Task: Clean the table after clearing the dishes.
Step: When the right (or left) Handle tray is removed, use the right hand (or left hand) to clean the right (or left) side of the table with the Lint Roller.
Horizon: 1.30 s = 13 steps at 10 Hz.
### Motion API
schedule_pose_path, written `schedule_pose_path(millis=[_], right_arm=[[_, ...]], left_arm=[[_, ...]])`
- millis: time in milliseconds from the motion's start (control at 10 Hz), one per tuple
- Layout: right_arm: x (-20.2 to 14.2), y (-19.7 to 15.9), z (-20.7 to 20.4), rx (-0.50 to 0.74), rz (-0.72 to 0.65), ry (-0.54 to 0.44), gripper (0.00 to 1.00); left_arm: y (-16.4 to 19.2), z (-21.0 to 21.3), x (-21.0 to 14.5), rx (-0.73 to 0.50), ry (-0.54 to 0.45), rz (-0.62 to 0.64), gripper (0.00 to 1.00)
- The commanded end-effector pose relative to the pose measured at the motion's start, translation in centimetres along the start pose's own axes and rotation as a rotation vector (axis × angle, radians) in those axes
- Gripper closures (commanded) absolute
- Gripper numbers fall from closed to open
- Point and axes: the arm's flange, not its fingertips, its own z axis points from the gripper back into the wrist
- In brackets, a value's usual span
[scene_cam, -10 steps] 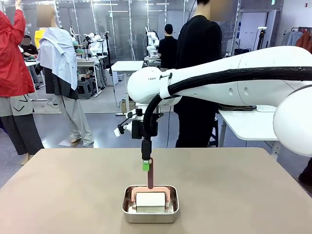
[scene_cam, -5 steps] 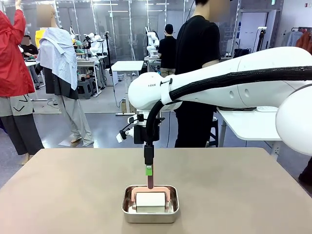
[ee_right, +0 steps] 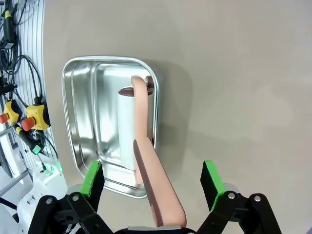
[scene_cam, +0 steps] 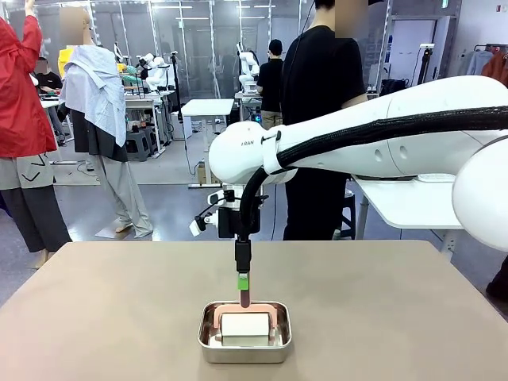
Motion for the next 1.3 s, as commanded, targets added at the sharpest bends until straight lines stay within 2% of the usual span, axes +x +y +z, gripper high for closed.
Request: schedule_pose_path(millis=[0, 200, 300, 800, 900, 1000, 1100, 1200], right_arm=[[-1.11, 0.87, -0.58, -0.019, 0.012, 0.007, 0.00], [-1.38, 0.89, -0.41, -0.026, 0.007, 0.009, 0.00], [-1.32, 0.90, -0.45, -0.024, 0.016, -0.007, 0.06], [-1.24, 0.80, -0.46, -0.015, 0.018, -0.018, 0.57], [-1.17, 0.83, -0.43, -0.015, 0.020, -0.013, 0.65], [-1.22, 0.84, -0.41, -0.013, 0.018, -0.013, 0.77], [-1.21, 0.86, -0.38, -0.013, 0.020, -0.013, 0.84], [-1.15, 0.91, -0.33, -0.015, 0.022, -0.017, 0.96]], left_arm=[[-0.12, 0.37, 0.06, 0.004, 0.014, 0.013, 0.00], [-0.12, 0.37, 0.06, 0.004, 0.014, 0.013, 0.00], [-0.12, 0.37, 0.06, 0.004, 0.014, 0.013, 0.00], [-0.12, 0.37, 0.06, 0.004, 0.014, 0.013, 0.00], [-0.12, 0.37, 0.06, 0.004, 0.014, 0.013, 0.00], [-0.12, 0.37, 0.06, 0.004, 0.014, 0.013, 0.00], [-0.12, 0.37, 0.06, 0.004, 0.014, 0.013, 0.00], [-0.12, 0.37, 0.06, 0.004, 0.014, 0.013, 0.00]])
